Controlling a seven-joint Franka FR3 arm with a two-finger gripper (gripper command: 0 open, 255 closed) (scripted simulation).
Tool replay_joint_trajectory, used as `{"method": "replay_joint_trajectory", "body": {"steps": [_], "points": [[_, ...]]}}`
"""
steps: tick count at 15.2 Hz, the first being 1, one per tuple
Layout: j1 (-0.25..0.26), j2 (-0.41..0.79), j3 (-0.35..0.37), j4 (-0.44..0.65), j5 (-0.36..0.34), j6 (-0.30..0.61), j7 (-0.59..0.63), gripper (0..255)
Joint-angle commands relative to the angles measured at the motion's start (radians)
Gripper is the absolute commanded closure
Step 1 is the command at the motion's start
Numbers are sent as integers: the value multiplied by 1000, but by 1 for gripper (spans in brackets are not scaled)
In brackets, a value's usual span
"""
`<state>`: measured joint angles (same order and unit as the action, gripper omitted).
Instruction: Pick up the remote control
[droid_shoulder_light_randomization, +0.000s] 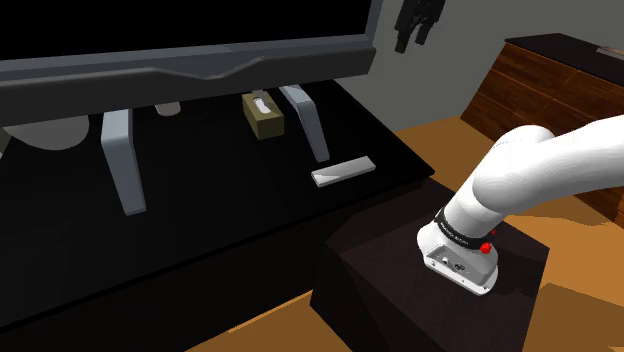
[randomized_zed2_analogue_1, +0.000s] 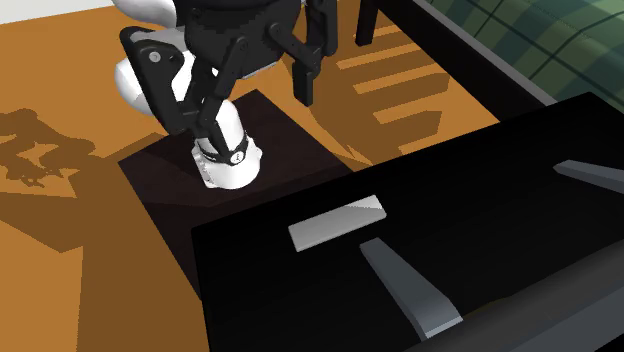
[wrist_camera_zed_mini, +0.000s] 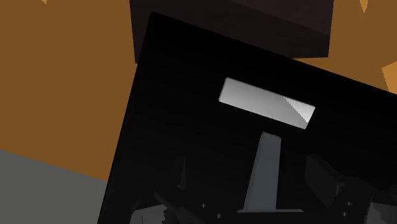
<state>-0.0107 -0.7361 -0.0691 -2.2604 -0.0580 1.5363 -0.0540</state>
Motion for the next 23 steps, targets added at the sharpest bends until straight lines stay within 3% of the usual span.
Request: {"method": "replay_joint_trajectory", "body": {"steps": [1, 13, 23], "points": [[0, 0, 0, 0, 0, 0, 0, 0], [161, 47, -39, -351, -29, 402, -336, 0], [297, 232, -80, -559, -59, 795, -612, 0]]}}
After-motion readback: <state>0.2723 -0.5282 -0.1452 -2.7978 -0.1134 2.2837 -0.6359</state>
